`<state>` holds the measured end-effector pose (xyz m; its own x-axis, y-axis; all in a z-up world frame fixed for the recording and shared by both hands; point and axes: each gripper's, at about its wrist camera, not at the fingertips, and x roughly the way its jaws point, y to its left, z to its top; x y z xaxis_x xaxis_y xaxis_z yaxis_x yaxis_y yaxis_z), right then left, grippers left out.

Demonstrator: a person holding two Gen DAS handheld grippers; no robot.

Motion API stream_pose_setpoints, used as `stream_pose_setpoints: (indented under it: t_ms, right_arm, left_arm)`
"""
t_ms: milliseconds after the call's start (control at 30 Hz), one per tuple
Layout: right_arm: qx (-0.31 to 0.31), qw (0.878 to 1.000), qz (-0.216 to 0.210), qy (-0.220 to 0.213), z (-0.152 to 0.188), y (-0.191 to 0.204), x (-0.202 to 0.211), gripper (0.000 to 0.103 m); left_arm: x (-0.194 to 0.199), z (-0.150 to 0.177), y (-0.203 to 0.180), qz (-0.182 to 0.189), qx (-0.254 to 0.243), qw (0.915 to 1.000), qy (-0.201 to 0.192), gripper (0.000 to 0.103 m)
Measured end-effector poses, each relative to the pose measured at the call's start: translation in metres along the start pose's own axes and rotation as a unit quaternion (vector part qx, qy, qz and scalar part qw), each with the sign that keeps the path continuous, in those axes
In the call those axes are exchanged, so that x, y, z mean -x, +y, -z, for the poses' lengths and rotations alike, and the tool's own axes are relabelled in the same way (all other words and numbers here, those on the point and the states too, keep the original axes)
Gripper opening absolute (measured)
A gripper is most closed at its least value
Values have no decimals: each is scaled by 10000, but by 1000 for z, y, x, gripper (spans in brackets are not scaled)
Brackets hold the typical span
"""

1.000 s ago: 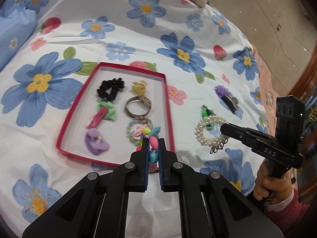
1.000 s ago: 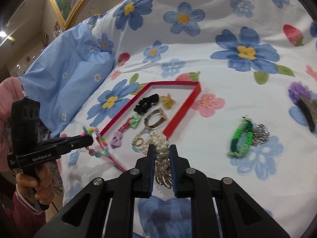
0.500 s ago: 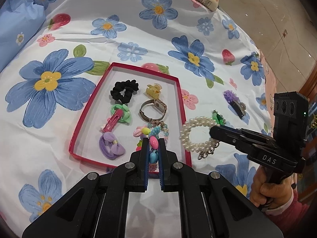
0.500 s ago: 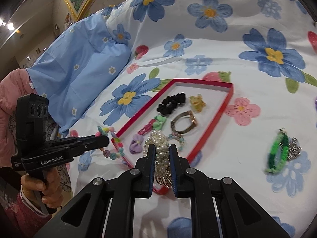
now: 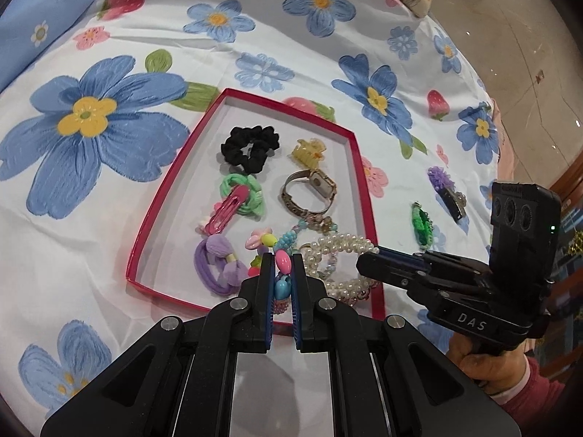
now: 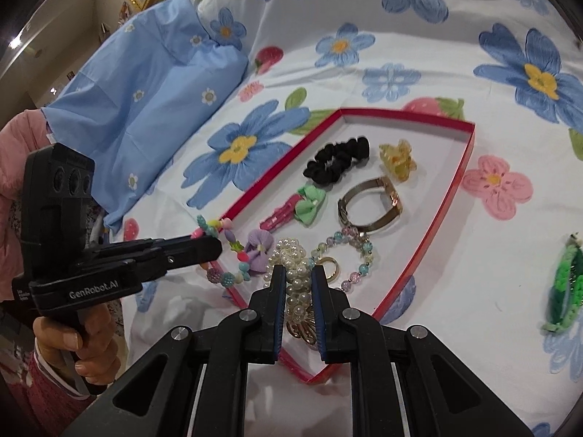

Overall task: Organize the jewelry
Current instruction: 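Carry both bracelets into the red box and open both tools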

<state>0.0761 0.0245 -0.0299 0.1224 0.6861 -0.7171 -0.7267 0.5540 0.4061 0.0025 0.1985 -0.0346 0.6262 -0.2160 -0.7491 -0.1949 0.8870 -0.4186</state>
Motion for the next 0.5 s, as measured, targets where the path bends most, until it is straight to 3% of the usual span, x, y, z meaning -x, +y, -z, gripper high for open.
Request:
stream_pose_setpoints:
  t_ms: [267, 500]
  right_arm:
    - [-99, 9997, 147, 174, -4, -13, -18, 14]
    - [22, 9988, 357, 336, -4, -15, -30, 14]
  left_arm:
    - [-19, 5, 12, -406, -91, 9990, 176, 7]
    - [-30, 10, 27, -533, 69, 9980, 329, 7]
